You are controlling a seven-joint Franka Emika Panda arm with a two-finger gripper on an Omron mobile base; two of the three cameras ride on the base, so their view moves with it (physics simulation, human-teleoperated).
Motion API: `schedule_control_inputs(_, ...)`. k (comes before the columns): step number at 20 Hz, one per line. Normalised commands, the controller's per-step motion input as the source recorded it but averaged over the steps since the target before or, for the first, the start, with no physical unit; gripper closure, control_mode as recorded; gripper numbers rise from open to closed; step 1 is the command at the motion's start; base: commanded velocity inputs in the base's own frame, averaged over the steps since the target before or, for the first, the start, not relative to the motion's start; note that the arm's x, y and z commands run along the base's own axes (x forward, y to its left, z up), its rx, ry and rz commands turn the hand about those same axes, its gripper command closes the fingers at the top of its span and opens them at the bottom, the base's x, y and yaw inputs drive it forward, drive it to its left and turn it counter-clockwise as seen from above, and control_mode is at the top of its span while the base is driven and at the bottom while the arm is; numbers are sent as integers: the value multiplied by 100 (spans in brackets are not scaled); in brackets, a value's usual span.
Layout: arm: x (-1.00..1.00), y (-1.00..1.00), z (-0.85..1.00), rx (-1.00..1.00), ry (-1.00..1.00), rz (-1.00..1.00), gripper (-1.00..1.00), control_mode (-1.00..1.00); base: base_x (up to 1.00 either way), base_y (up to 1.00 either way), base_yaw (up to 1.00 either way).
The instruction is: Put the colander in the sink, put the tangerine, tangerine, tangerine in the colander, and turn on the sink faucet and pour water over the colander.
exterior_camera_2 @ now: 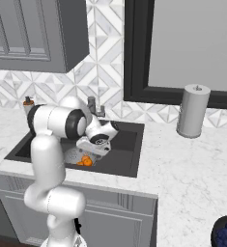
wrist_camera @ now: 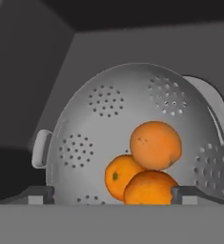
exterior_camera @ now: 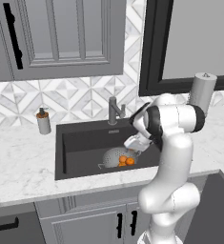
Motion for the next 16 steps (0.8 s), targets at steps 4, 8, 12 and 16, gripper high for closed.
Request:
schedule_control_inputs(4,0,-42,78,0,0,-2,-100,-100,0,0,0)
schedule_control_inputs(8,-5,-94,65,0,0,-1,-100,-100,0,0,0)
schedule_control_inputs(12,-23,-94,74,0,-4,0,-100,-100,0,0,0)
schedule_control_inputs(16,-5,-44,88,4,-17,-3,-100,-100,0,0,0)
